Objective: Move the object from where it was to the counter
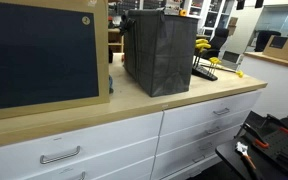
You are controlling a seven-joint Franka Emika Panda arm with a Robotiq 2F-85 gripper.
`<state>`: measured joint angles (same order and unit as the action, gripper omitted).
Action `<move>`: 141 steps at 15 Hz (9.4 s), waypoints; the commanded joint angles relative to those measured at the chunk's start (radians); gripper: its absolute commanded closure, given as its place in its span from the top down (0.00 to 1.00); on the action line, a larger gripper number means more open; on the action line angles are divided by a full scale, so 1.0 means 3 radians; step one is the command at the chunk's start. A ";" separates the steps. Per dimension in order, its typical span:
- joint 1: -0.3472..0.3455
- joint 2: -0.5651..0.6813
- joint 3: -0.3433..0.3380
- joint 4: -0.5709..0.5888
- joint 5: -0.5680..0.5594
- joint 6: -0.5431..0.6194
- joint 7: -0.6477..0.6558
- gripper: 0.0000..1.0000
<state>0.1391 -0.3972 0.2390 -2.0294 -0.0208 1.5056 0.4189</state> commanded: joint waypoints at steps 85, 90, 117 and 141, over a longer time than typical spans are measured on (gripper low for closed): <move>-0.0369 0.2129 -0.1023 0.1492 -0.0134 0.1177 0.3072 1.00; -0.0285 0.2266 -0.1027 0.1478 -0.0274 0.1307 0.3362 1.00; -0.0192 0.2532 -0.0975 0.1802 -0.0098 0.1253 0.3508 1.00; -0.0182 0.2509 -0.0969 0.1692 -0.0025 0.1199 0.3495 0.06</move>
<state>0.0797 0.3808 -0.0595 -1.5168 -0.0432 1.8906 1.4604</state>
